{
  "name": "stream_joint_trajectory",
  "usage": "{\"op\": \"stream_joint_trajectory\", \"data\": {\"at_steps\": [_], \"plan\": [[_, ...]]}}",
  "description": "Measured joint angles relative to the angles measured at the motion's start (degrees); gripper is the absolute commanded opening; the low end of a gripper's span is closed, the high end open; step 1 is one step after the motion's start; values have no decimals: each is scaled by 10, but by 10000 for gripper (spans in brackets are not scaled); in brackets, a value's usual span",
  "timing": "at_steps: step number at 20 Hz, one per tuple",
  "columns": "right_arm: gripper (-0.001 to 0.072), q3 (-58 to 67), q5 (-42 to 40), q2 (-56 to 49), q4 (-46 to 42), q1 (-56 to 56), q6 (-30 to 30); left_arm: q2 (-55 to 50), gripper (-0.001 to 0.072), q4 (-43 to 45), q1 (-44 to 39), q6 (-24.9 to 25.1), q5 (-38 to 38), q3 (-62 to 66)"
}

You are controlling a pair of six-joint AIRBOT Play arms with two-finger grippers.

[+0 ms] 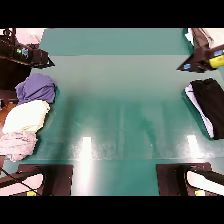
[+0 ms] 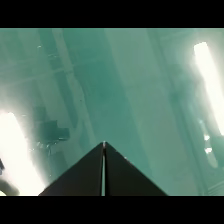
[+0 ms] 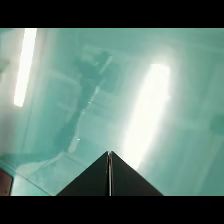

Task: Fold the shirts.

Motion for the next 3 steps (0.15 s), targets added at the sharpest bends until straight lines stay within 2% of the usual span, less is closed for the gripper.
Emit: {"op": "stream_joint_trajectory", "data": {"at_steps": [3], "plan": [[25, 0, -18, 0, 2, 38, -2, 0, 26, 0, 0, 0, 0, 0]]}}
